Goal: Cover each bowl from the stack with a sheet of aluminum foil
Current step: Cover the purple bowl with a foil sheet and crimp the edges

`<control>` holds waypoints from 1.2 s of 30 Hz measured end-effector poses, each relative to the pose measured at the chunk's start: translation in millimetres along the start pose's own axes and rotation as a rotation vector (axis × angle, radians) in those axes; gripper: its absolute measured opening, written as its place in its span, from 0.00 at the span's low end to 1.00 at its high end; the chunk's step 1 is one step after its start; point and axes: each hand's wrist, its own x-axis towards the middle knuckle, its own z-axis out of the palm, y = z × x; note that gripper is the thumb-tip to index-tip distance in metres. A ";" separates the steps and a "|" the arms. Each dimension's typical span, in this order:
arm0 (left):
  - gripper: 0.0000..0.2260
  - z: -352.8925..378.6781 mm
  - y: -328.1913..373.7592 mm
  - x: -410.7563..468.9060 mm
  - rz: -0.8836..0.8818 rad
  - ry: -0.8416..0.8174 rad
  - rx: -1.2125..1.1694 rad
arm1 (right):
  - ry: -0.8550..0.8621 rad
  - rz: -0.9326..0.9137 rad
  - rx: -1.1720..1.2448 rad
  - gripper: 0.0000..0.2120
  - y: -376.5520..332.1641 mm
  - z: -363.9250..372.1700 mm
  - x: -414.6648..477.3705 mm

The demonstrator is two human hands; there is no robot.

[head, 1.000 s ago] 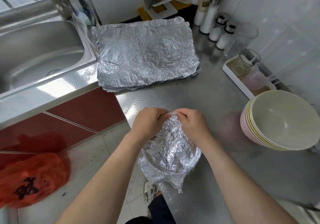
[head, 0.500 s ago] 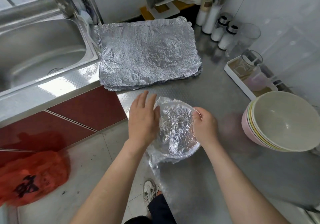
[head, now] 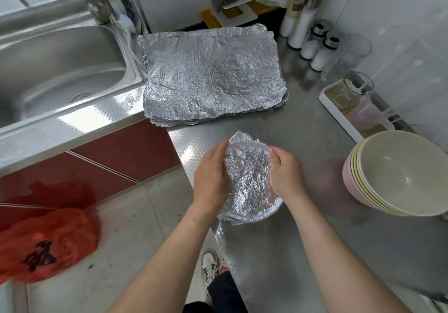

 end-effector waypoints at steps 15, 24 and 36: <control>0.15 -9.2 12.6 18.7 0.020 -0.030 0.084 | -0.104 0.060 0.171 0.17 -8.0 -6.4 -0.3; 0.15 -8.9 12.6 22.5 0.025 -0.033 0.083 | -0.055 0.054 0.173 0.13 3.4 -0.4 0.4; 0.10 -6.4 22.9 55.1 0.170 -0.220 0.205 | -0.317 0.064 0.358 0.20 -9.5 -4.1 20.4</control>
